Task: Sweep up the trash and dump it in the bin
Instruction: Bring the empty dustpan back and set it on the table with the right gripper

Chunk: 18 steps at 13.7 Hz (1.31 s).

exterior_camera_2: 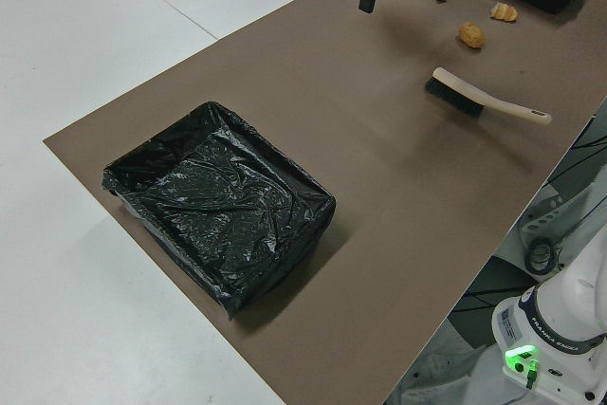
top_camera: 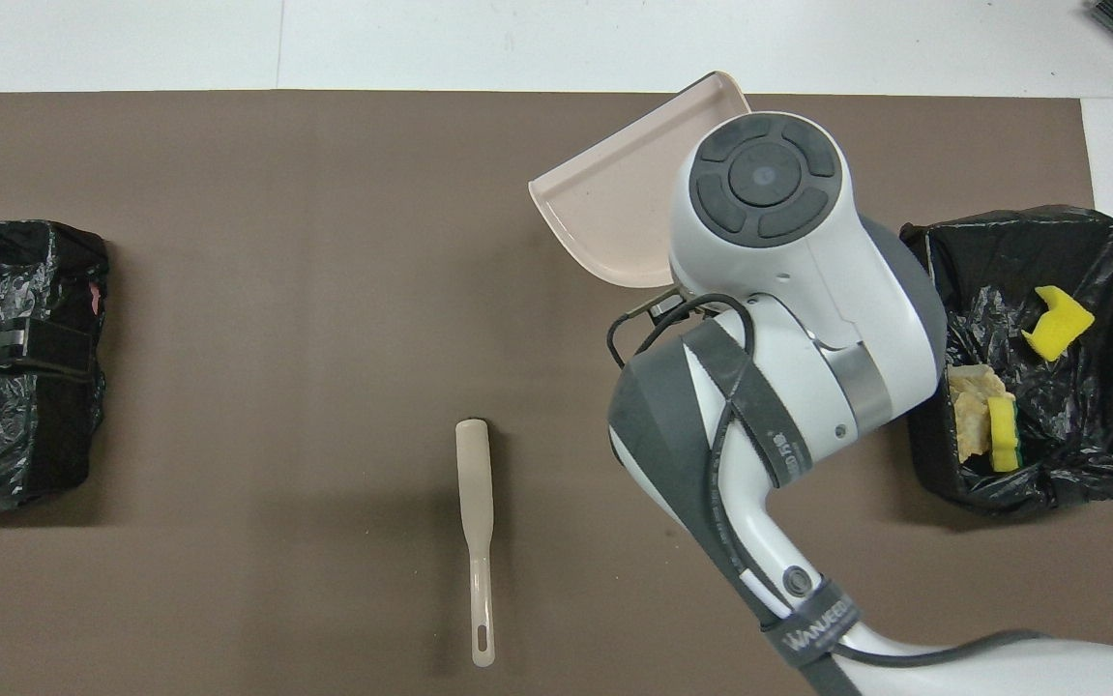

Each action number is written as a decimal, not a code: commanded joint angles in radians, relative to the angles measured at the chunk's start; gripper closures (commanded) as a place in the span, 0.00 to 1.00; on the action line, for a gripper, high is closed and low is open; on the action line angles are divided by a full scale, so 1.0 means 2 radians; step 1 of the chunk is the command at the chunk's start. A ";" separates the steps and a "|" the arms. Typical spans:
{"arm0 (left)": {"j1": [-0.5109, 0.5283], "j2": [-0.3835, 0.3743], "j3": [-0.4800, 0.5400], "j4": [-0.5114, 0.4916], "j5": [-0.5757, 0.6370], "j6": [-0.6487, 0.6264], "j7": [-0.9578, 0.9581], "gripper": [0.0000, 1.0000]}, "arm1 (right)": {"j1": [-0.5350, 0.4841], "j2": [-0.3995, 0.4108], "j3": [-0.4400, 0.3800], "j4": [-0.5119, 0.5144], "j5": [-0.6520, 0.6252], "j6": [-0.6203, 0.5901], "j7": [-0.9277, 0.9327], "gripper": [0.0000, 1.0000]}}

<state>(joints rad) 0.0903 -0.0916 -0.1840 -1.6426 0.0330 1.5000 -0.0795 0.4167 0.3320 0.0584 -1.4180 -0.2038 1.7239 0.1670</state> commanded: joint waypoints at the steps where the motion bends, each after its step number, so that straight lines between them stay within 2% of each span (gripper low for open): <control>1: -0.002 -0.004 0.000 -0.002 -0.007 -0.008 -0.002 0.00 | 0.040 0.075 -0.002 0.087 0.021 -0.021 0.137 1.00; 4: -0.002 -0.004 -0.003 -0.002 -0.007 -0.008 -0.002 0.00 | 0.080 0.130 -0.002 0.111 0.050 -0.007 0.249 1.00; 6: -0.002 -0.004 -0.003 -0.002 -0.007 -0.008 -0.003 0.00 | 0.083 0.166 0.007 0.132 0.064 0.011 0.276 1.00; 9: -0.001 -0.004 -0.003 -0.002 -0.007 -0.007 0.000 0.00 | 0.082 0.172 0.014 0.135 0.084 0.028 0.278 1.00; 12: -0.001 -0.004 -0.002 -0.002 -0.007 -0.007 0.001 0.00 | 0.095 0.201 0.017 0.136 0.092 0.068 0.311 1.00; 13: -0.001 -0.004 -0.002 -0.002 -0.007 -0.007 0.001 0.00 | 0.092 0.207 0.025 0.137 0.100 0.074 0.311 0.95; 15: -0.001 -0.004 -0.002 -0.002 -0.007 -0.008 0.001 0.00 | 0.088 0.210 0.038 0.136 0.103 0.080 0.311 0.92; 17: -0.001 -0.004 -0.002 -0.002 -0.007 -0.008 0.001 0.00 | 0.088 0.210 0.038 0.136 0.103 0.081 0.311 0.78; 18: -0.001 -0.004 -0.002 -0.002 -0.007 -0.008 0.002 0.00 | 0.088 0.208 0.037 0.136 0.103 0.080 0.312 0.64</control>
<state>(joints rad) 0.0873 -0.0916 -0.1916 -1.6426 0.0325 1.4970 -0.0805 0.6075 0.7413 0.1164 -1.1742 -0.0187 1.8830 0.7705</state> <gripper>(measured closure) 0.000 0.678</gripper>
